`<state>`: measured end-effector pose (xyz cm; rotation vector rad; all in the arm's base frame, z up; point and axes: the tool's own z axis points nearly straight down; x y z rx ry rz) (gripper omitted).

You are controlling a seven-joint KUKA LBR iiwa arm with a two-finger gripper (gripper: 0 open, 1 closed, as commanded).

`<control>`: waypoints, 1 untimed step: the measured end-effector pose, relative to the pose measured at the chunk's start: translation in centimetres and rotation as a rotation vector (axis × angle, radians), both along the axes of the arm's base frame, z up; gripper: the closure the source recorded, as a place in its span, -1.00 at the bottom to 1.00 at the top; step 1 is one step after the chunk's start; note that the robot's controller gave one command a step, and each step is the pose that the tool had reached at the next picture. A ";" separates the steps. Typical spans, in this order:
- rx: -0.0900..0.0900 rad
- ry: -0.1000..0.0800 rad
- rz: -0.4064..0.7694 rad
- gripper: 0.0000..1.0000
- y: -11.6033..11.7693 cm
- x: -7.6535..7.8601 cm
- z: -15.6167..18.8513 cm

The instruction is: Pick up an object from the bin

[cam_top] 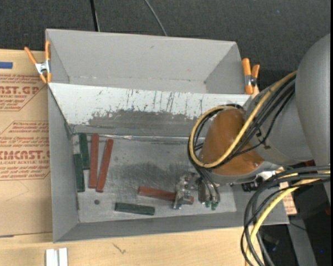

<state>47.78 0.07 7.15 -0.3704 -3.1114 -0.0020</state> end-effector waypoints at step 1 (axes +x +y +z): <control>-0.001 -0.011 0.002 1.00 0.1 0.1 5.8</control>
Offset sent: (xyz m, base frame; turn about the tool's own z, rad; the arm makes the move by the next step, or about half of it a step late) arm 0.0000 0.0000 0.0185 0.0000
